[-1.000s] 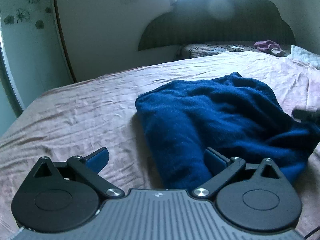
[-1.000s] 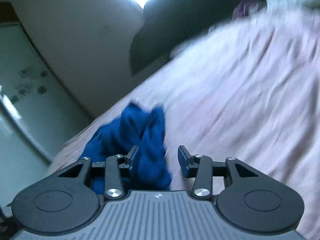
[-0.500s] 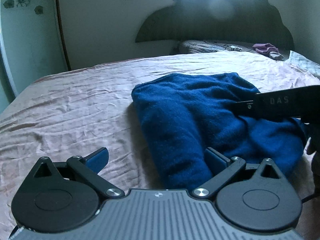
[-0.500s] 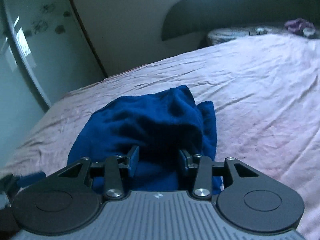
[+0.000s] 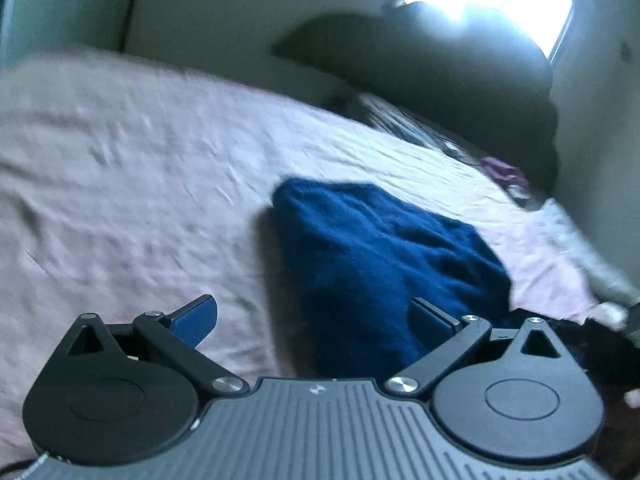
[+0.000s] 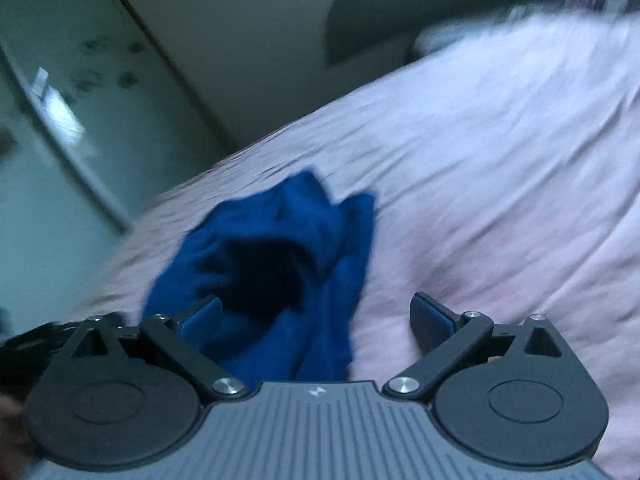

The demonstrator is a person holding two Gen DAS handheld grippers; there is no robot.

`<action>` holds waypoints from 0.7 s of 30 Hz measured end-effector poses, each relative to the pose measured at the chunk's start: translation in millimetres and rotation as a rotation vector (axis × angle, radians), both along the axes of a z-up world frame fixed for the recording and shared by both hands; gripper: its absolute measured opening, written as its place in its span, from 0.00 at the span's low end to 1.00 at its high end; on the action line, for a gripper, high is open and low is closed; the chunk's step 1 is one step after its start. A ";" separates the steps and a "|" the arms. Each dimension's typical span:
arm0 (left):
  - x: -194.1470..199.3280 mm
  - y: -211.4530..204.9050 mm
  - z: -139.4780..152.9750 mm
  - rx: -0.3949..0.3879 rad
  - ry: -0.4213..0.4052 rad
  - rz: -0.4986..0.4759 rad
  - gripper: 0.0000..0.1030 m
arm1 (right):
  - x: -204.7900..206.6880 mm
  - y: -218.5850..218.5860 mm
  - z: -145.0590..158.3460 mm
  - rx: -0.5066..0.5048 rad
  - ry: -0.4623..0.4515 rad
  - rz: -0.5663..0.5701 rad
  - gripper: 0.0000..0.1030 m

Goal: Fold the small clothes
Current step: 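Release the folded sweater and open both grippers, then grasp the folded blue sweater bundle edge with both grippers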

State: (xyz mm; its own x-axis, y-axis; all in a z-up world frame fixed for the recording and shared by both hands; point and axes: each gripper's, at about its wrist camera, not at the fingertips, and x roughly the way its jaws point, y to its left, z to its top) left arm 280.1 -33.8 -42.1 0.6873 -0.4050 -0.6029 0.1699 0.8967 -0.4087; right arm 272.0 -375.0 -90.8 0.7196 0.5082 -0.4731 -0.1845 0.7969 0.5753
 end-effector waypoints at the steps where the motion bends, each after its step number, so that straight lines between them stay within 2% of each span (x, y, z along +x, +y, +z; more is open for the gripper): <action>1: 4.1 0.2 -4.5 -0.041 0.026 -0.023 0.99 | 0.4 -2.5 -0.6 0.017 -0.009 0.025 0.99; 3: 10.4 -4.0 -12.8 -0.100 0.059 -0.071 0.99 | 8.8 -4.8 -2.2 0.073 0.000 0.131 0.99; 6: 16.2 -14.3 -16.5 -0.100 0.024 -0.115 0.99 | 24.5 0.2 -5.7 0.142 0.012 0.258 0.99; 8: 22.7 -20.5 -21.2 -0.122 0.017 -0.151 0.98 | 33.0 12.1 -4.8 0.128 0.008 0.299 0.99; 11: 27.2 -29.5 -24.6 -0.128 -0.014 -0.153 0.98 | 50.3 23.4 -5.2 0.149 0.005 0.310 0.98; 13: 28.6 -34.0 -26.1 -0.122 -0.029 -0.148 0.92 | 58.7 32.5 -5.4 0.149 -0.003 0.303 0.98; 15: 28.7 -37.4 -26.5 -0.092 -0.042 -0.134 0.81 | 61.7 42.0 -5.6 0.125 -0.007 0.281 0.89; 16: 28.2 -37.7 -26.7 -0.079 -0.043 -0.127 0.66 | 62.8 44.3 -7.2 0.115 -0.004 0.265 0.77; 17: 28.5 -36.8 -26.9 -0.078 -0.042 -0.125 0.58 | 61.3 39.2 -7.7 0.109 0.005 0.239 0.54; 18: 28.9 -34.4 -28.0 -0.093 -0.034 -0.119 0.53 | 60.6 34.9 -10.9 0.121 0.027 0.209 0.47; 20: 30.9 -26.6 -28.9 -0.134 -0.012 -0.106 0.36 | 58.6 26.5 -17.6 0.184 0.048 0.167 0.36; 21: 31.2 -22.7 -28.5 -0.150 -0.006 -0.102 0.34 | 56.0 26.0 -18.8 0.204 0.057 0.147 0.34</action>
